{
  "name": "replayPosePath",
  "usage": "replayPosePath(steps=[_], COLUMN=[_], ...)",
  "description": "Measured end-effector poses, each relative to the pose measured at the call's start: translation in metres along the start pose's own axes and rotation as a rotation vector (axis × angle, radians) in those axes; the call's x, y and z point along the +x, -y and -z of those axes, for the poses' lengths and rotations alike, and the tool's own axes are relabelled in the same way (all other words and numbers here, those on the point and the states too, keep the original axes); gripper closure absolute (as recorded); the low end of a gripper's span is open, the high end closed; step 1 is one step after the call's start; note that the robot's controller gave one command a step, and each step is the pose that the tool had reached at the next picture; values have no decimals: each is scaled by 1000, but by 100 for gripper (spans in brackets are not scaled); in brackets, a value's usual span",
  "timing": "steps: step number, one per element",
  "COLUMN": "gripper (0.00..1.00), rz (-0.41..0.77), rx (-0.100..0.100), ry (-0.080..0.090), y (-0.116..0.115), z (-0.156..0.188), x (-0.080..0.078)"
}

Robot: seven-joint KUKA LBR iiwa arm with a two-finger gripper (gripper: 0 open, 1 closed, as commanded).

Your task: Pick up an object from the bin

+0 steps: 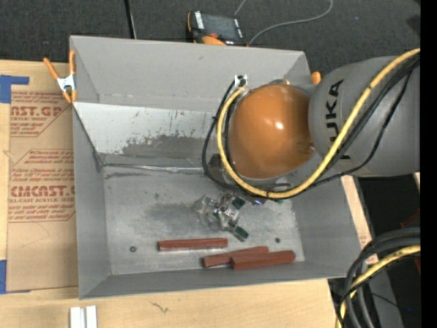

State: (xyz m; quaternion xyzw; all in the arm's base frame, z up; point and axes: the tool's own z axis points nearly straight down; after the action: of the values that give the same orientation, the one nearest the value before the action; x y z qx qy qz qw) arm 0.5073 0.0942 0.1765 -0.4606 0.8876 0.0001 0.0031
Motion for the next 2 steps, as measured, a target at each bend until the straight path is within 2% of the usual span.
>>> replayPosePath(steps=[1, 2], gripper=[0, 0], rz=[-2, -76], rx=[-4, -8], ry=[-3, -9], y=[0, -18], z=[-2, -111], x=[1, -13])
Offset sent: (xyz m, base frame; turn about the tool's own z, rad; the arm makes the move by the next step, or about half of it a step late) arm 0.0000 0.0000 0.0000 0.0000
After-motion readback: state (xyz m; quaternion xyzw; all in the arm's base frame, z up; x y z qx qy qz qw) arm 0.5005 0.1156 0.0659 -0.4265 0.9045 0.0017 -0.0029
